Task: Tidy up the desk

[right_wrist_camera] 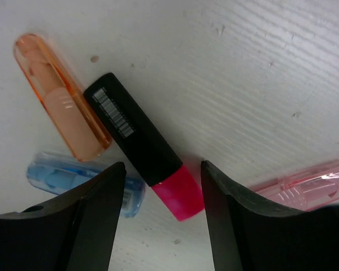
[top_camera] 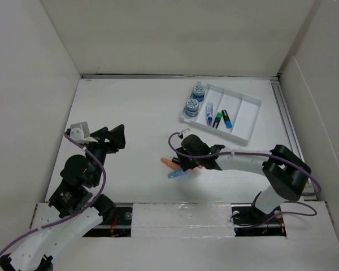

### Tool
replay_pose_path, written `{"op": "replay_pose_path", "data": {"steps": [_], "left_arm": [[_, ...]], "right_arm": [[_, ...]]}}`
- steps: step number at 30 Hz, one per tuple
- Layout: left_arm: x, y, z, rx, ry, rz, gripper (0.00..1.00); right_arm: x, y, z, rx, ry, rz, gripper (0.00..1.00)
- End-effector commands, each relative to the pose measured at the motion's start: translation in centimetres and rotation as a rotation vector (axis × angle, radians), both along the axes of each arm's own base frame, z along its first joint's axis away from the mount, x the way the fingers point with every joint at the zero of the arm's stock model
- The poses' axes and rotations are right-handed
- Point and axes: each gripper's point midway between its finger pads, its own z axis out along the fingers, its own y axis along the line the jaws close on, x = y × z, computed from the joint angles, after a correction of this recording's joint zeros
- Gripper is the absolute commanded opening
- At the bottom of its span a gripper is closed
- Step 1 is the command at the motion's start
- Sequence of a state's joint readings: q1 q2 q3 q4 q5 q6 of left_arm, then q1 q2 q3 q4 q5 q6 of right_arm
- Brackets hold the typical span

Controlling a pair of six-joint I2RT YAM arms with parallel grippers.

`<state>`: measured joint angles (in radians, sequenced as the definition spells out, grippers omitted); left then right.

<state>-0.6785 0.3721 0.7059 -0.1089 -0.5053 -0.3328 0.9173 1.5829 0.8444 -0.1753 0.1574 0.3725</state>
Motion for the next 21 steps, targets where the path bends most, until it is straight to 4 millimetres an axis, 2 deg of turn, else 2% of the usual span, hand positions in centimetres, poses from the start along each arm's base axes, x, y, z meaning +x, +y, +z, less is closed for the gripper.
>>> {"op": "replay_pose_path", "data": {"steps": [1, 4, 6, 7, 8, 9, 11, 12, 14, 15, 16, 18, 20, 21], "left_arm": [[0.3, -0.1, 0.4, -0.006, -0.016, 0.003, 0.65], [0.2, 0.0, 0.6, -0.01, -0.023, 0.008, 0.65], [0.2, -0.1, 0.6, -0.01, -0.021, 0.002, 0.65], [0.2, 0.0, 0.6, -0.01, -0.02, 0.003, 0.65], [0.1, 0.1, 0.7, -0.015, -0.026, 0.005, 0.65], [0.1, 0.1, 0.7, -0.015, -0.029, 0.008, 0.65], [0.1, 0.1, 0.5, -0.012, -0.023, 0.007, 0.65], [0.1, 0.0, 0.5, -0.012, -0.021, 0.003, 0.65], [0.0, 0.1, 0.7, -0.018, -0.028, 0.005, 0.65], [0.1, 0.1, 0.7, -0.015, -0.029, 0.007, 0.65], [0.1, 0.0, 0.7, -0.014, -0.028, 0.005, 0.65], [0.1, -0.2, 0.6, -0.01, -0.022, -0.004, 0.65], [0.1, -0.1, 0.7, -0.013, -0.026, -0.006, 0.65], [0.0, -0.1, 0.7, -0.016, -0.029, -0.004, 0.65]], "right_arm": [[0.2, 0.2, -0.1, -0.045, -0.012, -0.033, 0.61], [0.2, 0.1, -0.7, -0.061, 0.001, -0.045, 0.59], [0.4, 0.1, -0.9, -0.071, -0.004, -0.05, 0.53], [0.8, -0.1, -1.1, -0.084, -0.016, -0.064, 0.49], [1.0, -0.1, -1.3, -0.094, -0.018, -0.075, 0.35], [1.3, -0.1, -1.2, -0.098, -0.027, -0.083, 0.28], [1.7, 0.0, -1.0, -0.097, -0.041, -0.097, 0.15], [2.1, 0.2, -0.4, -0.09, -0.055, -0.107, 0.12], [3.2, -0.1, 1.3, -0.08, -0.119, -0.157, 0.09], [3.8, 0.1, 3.6, -0.031, -0.165, -0.176, 0.08], [4.7, -0.3, 4.9, -0.004, -0.196, -0.207, 0.08], [7.6, -1.7, 9.1, 0.117, -0.274, -0.3, 0.09], [10.0, -3.4, 11.0, 0.21, -0.325, -0.389, 0.11], [13.0, -7.3, 11.6, 0.281, -0.32, -0.528, 0.11]]}}
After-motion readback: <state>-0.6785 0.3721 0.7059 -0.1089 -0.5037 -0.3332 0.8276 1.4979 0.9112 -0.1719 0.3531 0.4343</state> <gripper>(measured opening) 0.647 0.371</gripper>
